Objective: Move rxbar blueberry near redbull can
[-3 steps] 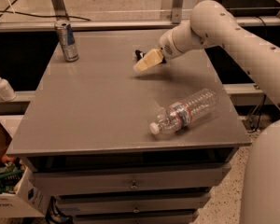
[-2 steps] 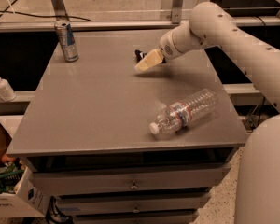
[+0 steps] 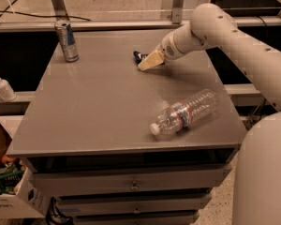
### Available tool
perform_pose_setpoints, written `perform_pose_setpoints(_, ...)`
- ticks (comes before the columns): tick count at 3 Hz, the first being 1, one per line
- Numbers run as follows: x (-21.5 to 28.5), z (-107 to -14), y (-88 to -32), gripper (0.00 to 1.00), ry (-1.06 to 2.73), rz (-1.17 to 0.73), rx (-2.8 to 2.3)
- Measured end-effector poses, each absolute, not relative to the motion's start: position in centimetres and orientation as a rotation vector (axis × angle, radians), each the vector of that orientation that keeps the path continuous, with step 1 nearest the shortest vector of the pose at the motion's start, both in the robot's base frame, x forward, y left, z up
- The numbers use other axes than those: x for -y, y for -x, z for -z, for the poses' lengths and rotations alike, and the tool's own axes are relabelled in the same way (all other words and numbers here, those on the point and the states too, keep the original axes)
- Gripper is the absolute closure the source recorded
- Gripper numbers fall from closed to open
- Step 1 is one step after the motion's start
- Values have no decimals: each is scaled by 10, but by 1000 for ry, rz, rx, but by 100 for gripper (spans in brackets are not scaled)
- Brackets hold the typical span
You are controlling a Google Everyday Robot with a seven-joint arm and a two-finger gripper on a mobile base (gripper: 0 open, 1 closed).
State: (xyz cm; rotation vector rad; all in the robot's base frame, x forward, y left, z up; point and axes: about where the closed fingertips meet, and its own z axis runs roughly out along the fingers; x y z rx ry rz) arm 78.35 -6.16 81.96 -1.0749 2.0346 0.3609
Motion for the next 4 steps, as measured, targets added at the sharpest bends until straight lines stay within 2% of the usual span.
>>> perform_pose_setpoints(2,65,-833,-782,87,1076,-371,-2017)
perform_pose_setpoints(3,64,-850,-775,100,1079,-396,-1986)
perform_pose_setpoints(4,53,-875,-765,100,1099,-435,-1938)
